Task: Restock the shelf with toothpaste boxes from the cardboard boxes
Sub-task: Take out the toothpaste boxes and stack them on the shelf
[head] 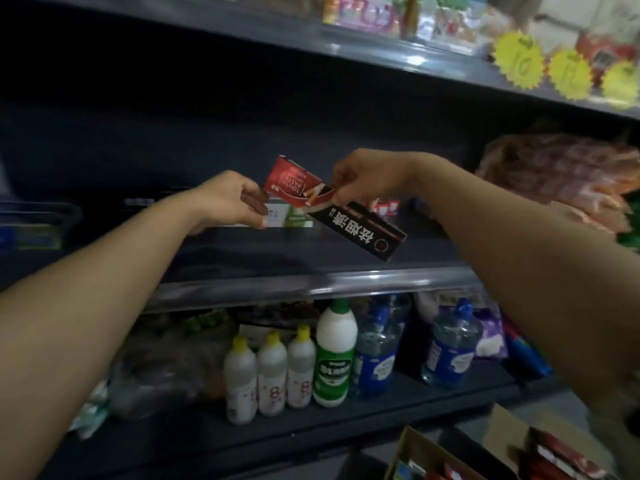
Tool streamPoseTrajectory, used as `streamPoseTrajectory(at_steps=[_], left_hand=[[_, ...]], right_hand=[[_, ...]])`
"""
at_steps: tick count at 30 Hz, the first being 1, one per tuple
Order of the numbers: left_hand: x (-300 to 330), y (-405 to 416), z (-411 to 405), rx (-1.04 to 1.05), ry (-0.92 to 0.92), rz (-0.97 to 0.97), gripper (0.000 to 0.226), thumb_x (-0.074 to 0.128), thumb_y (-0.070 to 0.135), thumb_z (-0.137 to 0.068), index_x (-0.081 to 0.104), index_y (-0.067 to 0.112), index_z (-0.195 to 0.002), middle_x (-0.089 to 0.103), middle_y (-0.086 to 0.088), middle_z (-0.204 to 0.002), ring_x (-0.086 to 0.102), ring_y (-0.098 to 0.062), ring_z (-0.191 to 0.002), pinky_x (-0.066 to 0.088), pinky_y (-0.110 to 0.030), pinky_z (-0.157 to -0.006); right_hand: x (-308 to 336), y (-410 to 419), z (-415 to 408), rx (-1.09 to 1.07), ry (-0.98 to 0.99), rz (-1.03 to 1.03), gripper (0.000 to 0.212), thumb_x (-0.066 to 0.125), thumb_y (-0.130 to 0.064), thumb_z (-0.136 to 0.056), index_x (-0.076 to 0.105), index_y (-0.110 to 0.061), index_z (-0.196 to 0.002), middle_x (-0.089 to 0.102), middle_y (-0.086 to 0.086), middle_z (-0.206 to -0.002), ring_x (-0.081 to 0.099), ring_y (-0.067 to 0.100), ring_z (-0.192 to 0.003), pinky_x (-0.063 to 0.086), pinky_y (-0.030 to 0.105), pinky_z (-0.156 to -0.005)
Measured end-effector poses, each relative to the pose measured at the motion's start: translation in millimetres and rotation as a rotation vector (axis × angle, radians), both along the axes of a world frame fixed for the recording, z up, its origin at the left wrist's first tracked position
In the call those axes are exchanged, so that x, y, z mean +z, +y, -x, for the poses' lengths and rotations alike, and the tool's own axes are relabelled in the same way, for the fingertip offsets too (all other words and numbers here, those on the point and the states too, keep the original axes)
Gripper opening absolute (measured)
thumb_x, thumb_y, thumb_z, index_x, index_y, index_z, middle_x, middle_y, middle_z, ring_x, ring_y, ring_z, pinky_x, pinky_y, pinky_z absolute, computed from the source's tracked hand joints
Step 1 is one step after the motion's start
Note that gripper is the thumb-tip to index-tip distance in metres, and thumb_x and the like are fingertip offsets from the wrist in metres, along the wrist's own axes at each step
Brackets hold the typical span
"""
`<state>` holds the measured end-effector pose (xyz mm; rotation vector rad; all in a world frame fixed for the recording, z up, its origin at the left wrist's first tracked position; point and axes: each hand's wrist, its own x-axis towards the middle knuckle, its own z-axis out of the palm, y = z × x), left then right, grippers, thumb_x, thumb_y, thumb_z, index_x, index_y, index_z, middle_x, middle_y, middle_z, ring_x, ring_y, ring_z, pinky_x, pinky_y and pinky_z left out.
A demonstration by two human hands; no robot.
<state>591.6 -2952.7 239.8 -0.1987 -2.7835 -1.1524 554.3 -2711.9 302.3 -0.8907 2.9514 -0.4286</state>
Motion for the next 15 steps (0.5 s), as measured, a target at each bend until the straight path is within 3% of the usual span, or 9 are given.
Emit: streamPoseTrajectory(at_steps=[4,7,10,15], left_hand=[[-10,-30,-5,0.052,-0.07,-0.109,0.057,0.078,0.006,-0.075,0.056,0.005,-0.128,0.068,-0.004,-0.109,0.064,-0.016,-0.102,0.05,-0.028,-0.09],[-17,-45,-5,0.061,-0.131,-0.2,0.051,0.076,0.006,-0.079,0.057,0.003,-0.126,0.065,-0.009,-0.114,0.065,-0.017,-0.102,0.053,-0.027,-0.085],[-21,-58,-3,0.086,-0.154,-0.286,0.046,0.072,0.006,-0.083,0.056,0.002,-0.126,0.064,-0.012,-0.116,0.065,-0.02,-0.103,0.054,-0.028,-0.086],[-26,-69,-1,0.1,-0.215,-0.405,0.031,0.067,0.009,-0.088,0.06,0.003,-0.117,0.068,-0.015,-0.109,0.066,-0.022,-0.102,0.055,-0.031,-0.088]], right_hand=[[-12,-52,12,-0.008,-0.098,0.231,0.011,0.064,-0.02,-0.087,0.06,-0.01,-0.091,0.069,0.003,-0.082,0.068,0.012,-0.066,0.052,0.024,-0.053],[-21,-84,19,-0.054,-0.178,0.374,0.015,0.064,-0.021,-0.088,0.059,-0.008,-0.093,0.07,0.007,-0.086,0.068,0.018,-0.074,0.055,0.029,-0.057],[-29,-108,21,-0.114,-0.253,0.516,0.028,0.064,-0.021,-0.088,0.058,-0.002,-0.107,0.071,0.01,-0.089,0.069,0.017,-0.071,0.053,0.026,-0.051],[-38,-136,22,-0.257,-0.376,0.776,0.026,0.065,-0.015,-0.088,0.05,-0.003,-0.106,0.068,0.012,-0.088,0.068,0.021,-0.067,0.055,0.031,-0.045]])
